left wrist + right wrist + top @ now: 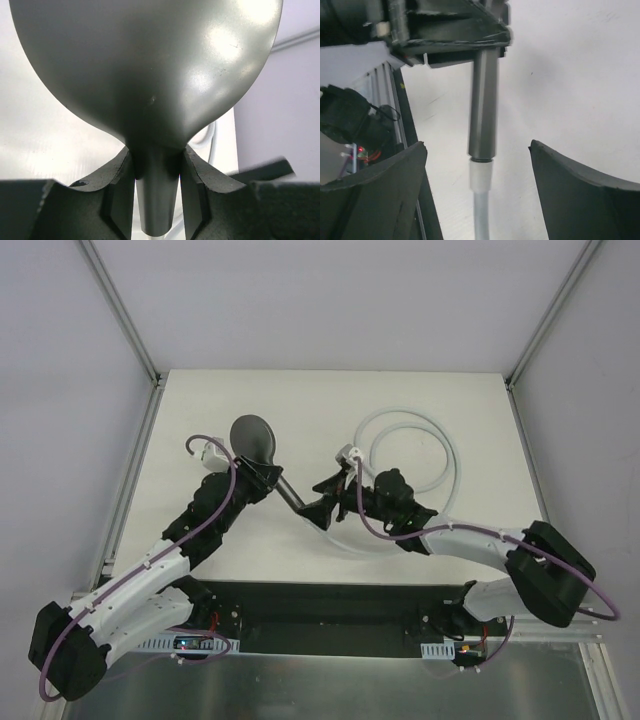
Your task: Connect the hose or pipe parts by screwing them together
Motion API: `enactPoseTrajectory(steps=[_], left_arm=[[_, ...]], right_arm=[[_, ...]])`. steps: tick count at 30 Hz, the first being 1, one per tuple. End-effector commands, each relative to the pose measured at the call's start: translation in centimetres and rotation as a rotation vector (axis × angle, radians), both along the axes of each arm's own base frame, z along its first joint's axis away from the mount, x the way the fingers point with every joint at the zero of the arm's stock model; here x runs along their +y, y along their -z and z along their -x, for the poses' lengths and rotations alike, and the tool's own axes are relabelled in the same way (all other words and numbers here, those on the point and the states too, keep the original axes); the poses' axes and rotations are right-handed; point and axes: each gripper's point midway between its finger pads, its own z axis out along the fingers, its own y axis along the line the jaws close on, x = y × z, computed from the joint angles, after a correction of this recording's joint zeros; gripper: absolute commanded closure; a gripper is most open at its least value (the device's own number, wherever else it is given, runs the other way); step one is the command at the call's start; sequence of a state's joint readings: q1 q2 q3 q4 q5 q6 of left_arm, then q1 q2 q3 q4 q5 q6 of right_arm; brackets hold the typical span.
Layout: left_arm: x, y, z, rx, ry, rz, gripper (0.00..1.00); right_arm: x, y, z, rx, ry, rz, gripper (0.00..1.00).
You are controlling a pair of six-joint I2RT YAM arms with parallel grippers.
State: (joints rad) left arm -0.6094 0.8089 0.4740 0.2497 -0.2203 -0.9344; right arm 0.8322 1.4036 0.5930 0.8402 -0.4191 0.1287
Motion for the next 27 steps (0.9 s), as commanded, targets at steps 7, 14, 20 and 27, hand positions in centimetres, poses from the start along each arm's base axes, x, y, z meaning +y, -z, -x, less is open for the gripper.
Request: enactPoseTrajectory(steps=[7, 14, 20, 27], left_arm=[[3.7, -2.4, -0.8, 0.153, -0.261, -0.002, 1.00], [3.7, -3.5, -0.1, 0.224, -0.282, 0.053, 1.00], [3.7, -3.7, 0.7, 0.269, -0.281, 0.079, 1.00], [2.8, -3.9, 1.5, 0.249, -0.206, 0.122, 1.00]], right_arm=[[-1.0, 0.3, -0.4, -0.530, 0.312, 0.600, 0.14], [1.0, 0.7, -0.6, -0.659, 0.354, 0.844, 0.25], [1.8, 0.8, -1.1, -0.650, 0.418, 0.882, 0.68], [2.5, 0.3, -0.9, -0.481, 0.295, 0.617, 0.99]])
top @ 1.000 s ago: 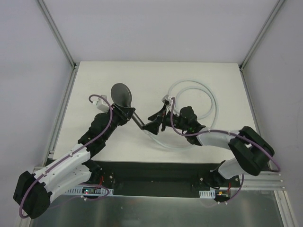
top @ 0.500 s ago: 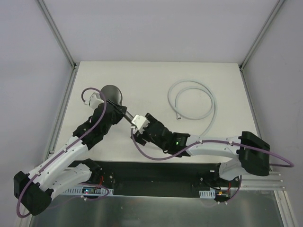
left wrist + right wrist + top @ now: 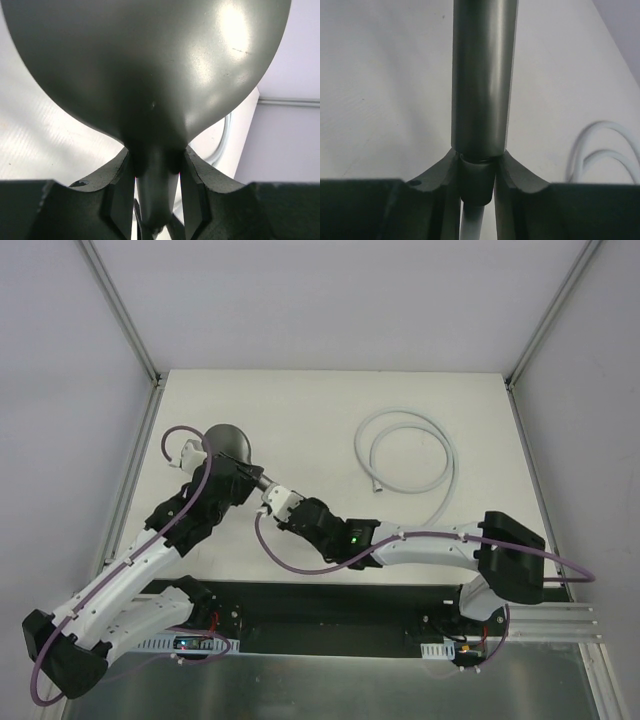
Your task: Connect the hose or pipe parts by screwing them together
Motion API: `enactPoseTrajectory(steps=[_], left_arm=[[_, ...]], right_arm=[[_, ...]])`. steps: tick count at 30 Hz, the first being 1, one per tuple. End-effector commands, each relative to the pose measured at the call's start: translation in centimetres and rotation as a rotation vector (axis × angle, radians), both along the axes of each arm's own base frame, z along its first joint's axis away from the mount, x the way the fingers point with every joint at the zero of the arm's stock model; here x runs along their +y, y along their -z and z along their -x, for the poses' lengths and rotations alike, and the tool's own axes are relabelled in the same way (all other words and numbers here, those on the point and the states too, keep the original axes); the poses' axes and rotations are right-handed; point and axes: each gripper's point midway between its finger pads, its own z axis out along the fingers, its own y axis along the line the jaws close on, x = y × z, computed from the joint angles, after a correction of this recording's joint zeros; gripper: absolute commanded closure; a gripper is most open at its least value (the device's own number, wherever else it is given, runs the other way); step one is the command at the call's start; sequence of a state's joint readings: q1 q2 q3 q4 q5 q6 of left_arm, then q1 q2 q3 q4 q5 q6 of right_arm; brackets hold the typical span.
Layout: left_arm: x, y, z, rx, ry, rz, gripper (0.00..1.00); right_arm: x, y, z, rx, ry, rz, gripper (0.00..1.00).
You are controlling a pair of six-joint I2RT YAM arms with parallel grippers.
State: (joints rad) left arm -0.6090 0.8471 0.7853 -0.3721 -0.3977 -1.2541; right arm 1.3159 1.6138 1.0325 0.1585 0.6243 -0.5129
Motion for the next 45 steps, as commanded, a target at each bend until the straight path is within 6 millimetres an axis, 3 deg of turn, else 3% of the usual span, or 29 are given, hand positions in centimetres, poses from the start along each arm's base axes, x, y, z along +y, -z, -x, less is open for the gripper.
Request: enactPoseTrajectory(steps=[1, 2, 3, 4, 5, 6, 7, 8, 9, 11, 12, 13, 14, 16, 19, 21, 22, 23, 25, 26, 27, 28, 29, 31, 32, 34, 39, 41, 45], left_arm=[[-1.3, -1.9, 0.8, -0.095, 0.083, 0.095, 1.00], [-1.7, -1.8, 0.8, -0.137, 0.115, 0.097, 1.00], [-2.6, -3.7, 0.6, -0.242, 0.156, 0.167, 1.00], [-2.8, -1.4, 0.7, -0.250, 0.173, 0.165, 1.00], [-3.0, -1.1, 0.8, -0.290, 0.195, 0.164, 1.00], [-3.4, -3.6, 0.6, -0.423, 0.211, 0.220, 1.00], [-3.6, -1.7, 1.0, -0.433, 0.244, 0.206, 1.00], [-3.7, -1.6, 1.1, -0.482, 0.272, 0.174, 1.00], [-4.0, -3.1, 1.1, -0.568, 0.289, 0.191, 1.00], [-4.4, -2.3, 1.3, -0.599, 0.330, 0.152, 1.00], [-4.7, -2.0, 1.2, -0.602, 0.347, 0.136, 1.00], [-4.9, -2.2, 1.2, -0.630, 0.362, 0.132, 1.00], [-4.8, -2.1, 1.1, -0.644, 0.366, 0.099, 1.00], [-4.7, -1.5, 0.9, -0.652, 0.358, 0.085, 1.00], [-4.4, -1.2, 0.5, -0.651, 0.344, 0.041, 1.00], [-4.2, -1.3, 0.0, -0.642, 0.330, 0.013, 1.00], [-4.2, -1.4, -0.2, -0.632, 0.327, 0.003, 1.00], [-4.1, -0.4, -0.3, -0.582, 0.332, -0.024, 1.00], [-4.6, -1.3, -0.8, -0.547, 0.333, -0.025, 1.00], [-4.5, -0.2, -0.9, -0.478, 0.332, -0.039, 1.00], [-4.3, -0.8, -1.4, -0.457, 0.299, -0.038, 1.00], [-4.1, -0.8, -1.6, -0.429, 0.277, -0.020, 1.00], [-3.9, -0.8, -1.7, -0.409, 0.255, -0.015, 1.00], [-3.3, -0.5, -1.8, -0.342, 0.212, -0.023, 1.00], [-3.1, -0.3, -1.9, -0.314, 0.201, -0.035, 1.00], [-2.3, 0.1, -2.0, -0.245, 0.155, -0.058, 1.00], [-1.8, 0.1, -2.1, -0.157, 0.096, -0.053, 1.00], [-1.6, 0.9, -1.8, -0.094, 0.080, -0.053, 1.00], [-1.8, -0.4, -1.7, -0.055, 0.064, -0.025, 1.00]], right_arm=[[1.5, -3.2, 0.4, 0.172, -0.160, -0.328, 0.99], [0.4, -2.3, -0.8, 0.218, -0.161, -0.369, 0.99], [0.4, -3.0, -0.6, 0.253, -0.206, -0.431, 0.99], [1.8, -4.3, 1.0, 0.351, -0.332, -0.552, 0.99], [0.8, -3.8, -0.2, 0.385, -0.326, -0.590, 0.99], [1.0, -3.9, -0.1, 0.419, -0.360, -0.623, 0.99], [1.6, -5.0, 1.1, 0.472, -0.460, -0.686, 0.99], [1.1, -4.8, 0.3, 0.500, -0.462, -0.710, 1.00], [1.4, -3.9, 0.0, 0.548, -0.477, -0.712, 1.00], [1.5, -4.4, 0.3, 0.646, -0.542, -0.777, 1.00], [1.5, -3.4, 0.4, 0.695, -0.553, -0.791, 0.99], [1.7, -5.2, 0.9, 0.684, -0.649, -0.846, 0.99], [1.7, -4.6, 0.8, 0.784, -0.631, -0.890, 1.00], [1.5, -6.8, 1.1, 0.788, -0.727, -0.976, 0.99], [1.2, -5.9, 0.6, 0.859, -0.700, -1.014, 0.99], [0.9, -5.2, -0.1, 0.876, -0.653, -1.012, 0.95], [0.7, -4.7, -0.3, 0.878, -0.631, -1.008, 0.84], [0.4, -4.9, -0.3, 0.865, -0.619, -1.009, 0.75], [0.0, -3.7, -1.0, 0.827, -0.546, -0.972, 0.56], [-0.5, -4.1, -0.7, 0.793, -0.531, -0.963, 0.51], [-0.9, -3.2, -1.1, 0.775, -0.467, -0.937, 0.46], [-1.0, -2.9, -0.9, 0.699, -0.475, -0.892, 0.32], [-1.8, -3.5, -0.3, 0.631, -0.470, -0.867, 0.27], [-3.1, -1.5, -1.3, 0.502, -0.360, -0.727, 0.13], [-3.2, -2.6, -0.3, 0.446, -0.369, -0.693, 0.01], [-3.9, -1.0, 0.0, 0.392, -0.272, -0.553, 0.04], [-5.9, -1.9, -1.4, 0.084, -0.069, -0.253, 0.02], [-5.4, -1.6, -0.7, 0.033, -0.061, -0.183, 0.06], [-4.6, -1.6, -0.7, -0.048, -0.015, -0.094, 0.16]])
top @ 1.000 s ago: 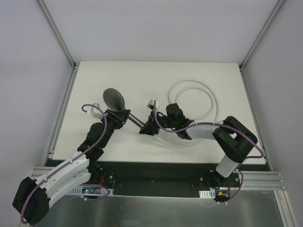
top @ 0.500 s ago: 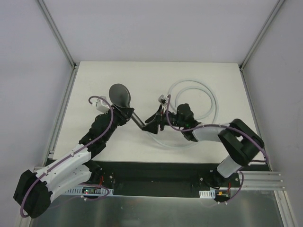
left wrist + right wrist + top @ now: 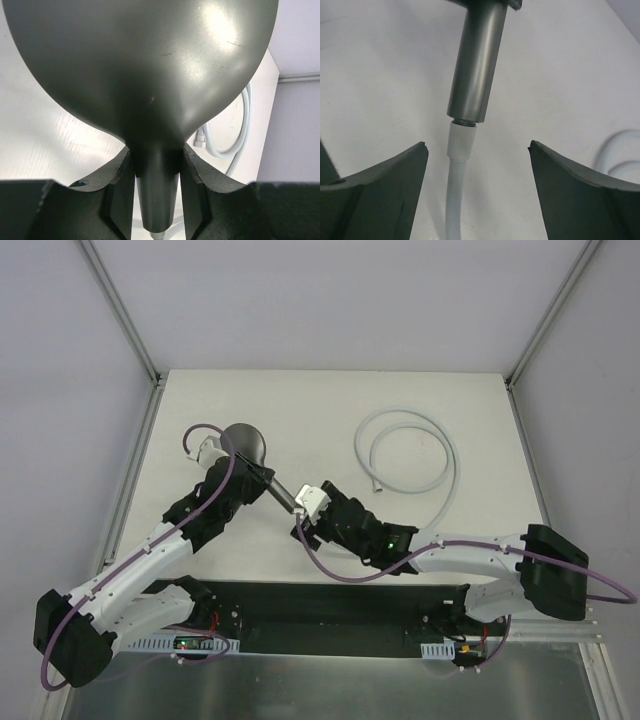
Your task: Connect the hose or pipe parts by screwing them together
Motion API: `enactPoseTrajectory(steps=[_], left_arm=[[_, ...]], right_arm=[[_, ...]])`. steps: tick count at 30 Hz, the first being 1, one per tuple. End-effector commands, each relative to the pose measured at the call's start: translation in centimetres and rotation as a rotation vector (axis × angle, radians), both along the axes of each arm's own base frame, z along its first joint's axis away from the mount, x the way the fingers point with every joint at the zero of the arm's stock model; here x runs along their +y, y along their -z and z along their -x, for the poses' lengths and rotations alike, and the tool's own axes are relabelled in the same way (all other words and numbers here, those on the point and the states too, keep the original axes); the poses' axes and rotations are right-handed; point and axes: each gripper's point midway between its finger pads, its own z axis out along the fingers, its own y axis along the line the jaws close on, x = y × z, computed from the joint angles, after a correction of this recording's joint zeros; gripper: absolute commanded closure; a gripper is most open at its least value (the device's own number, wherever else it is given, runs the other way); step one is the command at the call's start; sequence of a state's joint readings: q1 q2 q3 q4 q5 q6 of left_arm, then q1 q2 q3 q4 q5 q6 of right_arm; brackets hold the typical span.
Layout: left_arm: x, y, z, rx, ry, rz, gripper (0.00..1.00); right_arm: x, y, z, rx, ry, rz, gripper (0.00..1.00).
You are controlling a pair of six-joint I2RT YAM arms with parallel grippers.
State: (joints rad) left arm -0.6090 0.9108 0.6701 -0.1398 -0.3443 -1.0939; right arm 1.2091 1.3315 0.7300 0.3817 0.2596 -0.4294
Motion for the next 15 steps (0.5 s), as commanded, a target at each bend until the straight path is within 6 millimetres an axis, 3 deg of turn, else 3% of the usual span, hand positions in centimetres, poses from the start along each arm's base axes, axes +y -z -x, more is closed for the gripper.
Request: enactPoseTrajectory(steps=[1, 5, 8, 14, 15], left_arm=[[0.1, -3.4, -0.2, 0.010, -0.064, 0.071, 1.00], [0.0, -4.4, 0.0, 0.016, -0.064, 0.085, 1.00], [-0.1, -3.9, 0.3, 0.039, -0.069, 0.104, 1.00], [-0.7, -1.9, 1.0, 0.117, -0.079, 0.174, 1.00], [-0.7, -1.7, 1.1, 0.121, -0.082, 0.175, 1.00]], right_arm=[[-1.6, -0.6, -2.9, -0.188, 0.185, 0.196, 0.19], [-0.8, 1.1, -3.0, -0.190, 0.204, 0.249, 0.29], [-0.2, 1.5, -2.9, -0.176, 0.200, 0.226, 0.37], [1.6, 0.5, -3.1, -0.147, 0.197, 0.117, 0.71], [2.2, 0.5, -2.7, -0.125, 0.160, 0.091, 0.81]])
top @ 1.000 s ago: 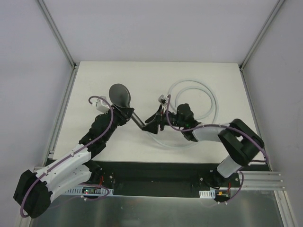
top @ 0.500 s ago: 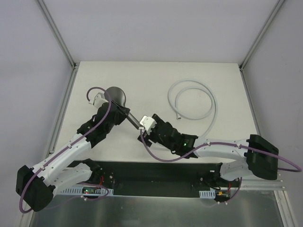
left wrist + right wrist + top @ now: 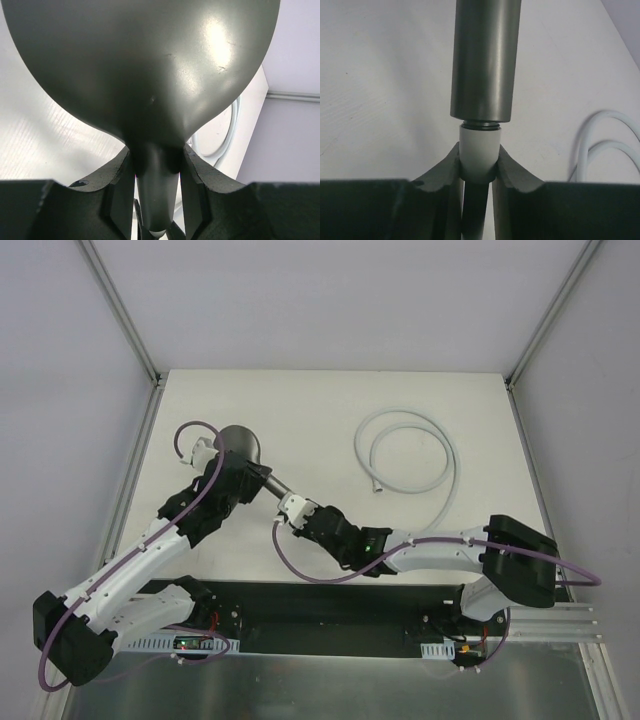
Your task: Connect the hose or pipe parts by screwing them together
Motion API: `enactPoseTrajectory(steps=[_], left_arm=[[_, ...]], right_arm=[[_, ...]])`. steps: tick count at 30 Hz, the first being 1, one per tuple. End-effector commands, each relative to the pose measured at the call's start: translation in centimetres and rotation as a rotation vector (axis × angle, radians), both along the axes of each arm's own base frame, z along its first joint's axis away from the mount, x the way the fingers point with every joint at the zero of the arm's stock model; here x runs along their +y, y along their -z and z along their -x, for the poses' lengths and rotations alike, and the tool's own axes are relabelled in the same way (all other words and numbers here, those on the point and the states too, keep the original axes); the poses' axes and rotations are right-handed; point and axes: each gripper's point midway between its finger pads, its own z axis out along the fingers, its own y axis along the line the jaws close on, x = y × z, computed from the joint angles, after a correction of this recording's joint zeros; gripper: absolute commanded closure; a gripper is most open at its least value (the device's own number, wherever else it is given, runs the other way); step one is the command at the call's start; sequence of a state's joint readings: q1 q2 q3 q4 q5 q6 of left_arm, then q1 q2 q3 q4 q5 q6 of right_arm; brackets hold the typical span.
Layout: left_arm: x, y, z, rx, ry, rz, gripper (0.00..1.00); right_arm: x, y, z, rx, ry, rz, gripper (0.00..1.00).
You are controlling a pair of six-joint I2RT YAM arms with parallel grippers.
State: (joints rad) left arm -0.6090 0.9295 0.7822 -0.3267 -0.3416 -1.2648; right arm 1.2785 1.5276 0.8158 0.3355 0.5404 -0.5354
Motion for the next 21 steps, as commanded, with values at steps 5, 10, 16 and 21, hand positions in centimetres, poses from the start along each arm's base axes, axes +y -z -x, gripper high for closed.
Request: enactPoseTrajectory(steps=[5, 10, 16, 21], left_arm=[[-1.2, 0.1, 0.5, -0.012, 0.014, 0.117, 1.00], [-1.8, -0.6, -0.1, -0.201, 0.054, 0.198, 1.00], [-3.3, -1.2, -0.2, -0.418, 0.159, 0.284, 1.00], [-4.0, -0.8, -0.4, -0.451, 0.200, 0.265, 1.00]], right_arm=[[3.2, -3.9, -0.8, 0.204, -0.063, -0.464, 0.99], [1.7, -4.1, -0.4, 0.412, -0.189, -0.693, 0.99], [0.7, -5.8, -0.2, 0.606, -0.326, -0.966, 0.99], [0.0, -4.8, -0.3, 0.666, -0.333, -1.008, 0.95]])
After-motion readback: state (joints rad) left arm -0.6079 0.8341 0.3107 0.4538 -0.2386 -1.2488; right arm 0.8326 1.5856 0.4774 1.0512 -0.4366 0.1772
